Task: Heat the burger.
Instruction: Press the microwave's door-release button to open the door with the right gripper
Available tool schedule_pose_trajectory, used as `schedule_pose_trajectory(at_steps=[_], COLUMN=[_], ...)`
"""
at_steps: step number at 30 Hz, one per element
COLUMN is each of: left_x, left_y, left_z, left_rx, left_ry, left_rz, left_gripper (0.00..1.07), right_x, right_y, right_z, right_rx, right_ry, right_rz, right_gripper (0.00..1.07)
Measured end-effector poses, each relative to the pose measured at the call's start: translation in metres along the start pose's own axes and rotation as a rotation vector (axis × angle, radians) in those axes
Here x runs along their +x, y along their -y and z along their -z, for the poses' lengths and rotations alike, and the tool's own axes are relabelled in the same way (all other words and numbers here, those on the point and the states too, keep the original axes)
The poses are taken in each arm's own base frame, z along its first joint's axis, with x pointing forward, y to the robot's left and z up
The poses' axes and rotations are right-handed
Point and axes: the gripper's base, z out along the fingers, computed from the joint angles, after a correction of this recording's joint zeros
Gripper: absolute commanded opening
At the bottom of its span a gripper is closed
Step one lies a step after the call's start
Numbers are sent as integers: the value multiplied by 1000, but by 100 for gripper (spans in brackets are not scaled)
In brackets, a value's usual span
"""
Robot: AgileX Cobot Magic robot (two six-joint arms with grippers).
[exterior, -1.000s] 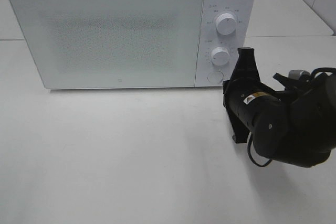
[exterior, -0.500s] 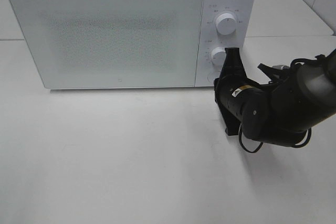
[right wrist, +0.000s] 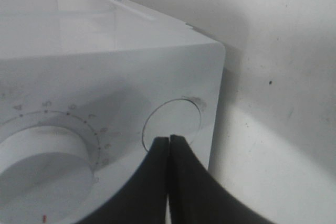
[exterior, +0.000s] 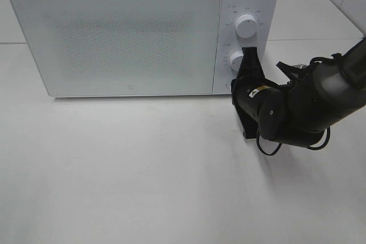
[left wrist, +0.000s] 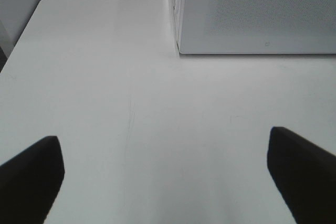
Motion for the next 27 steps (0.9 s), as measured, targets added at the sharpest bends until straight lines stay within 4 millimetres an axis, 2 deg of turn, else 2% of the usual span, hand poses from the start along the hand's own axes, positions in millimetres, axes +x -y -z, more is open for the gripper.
schedule_pose_trajectory(at_steps=[12, 27], left_x=[0, 0], left_y=[0, 0], left_z=[0, 0], left_rx=[0, 0], left_ry=[0, 0], left_rz=[0, 0], left_gripper=[105, 105], right_x=[-1, 3], right_y=[2, 1], right_z=[-16, -24], right_rx=[7, 18], right_ry=[10, 10], right_rz=[-4, -2], right_gripper=[1, 1])
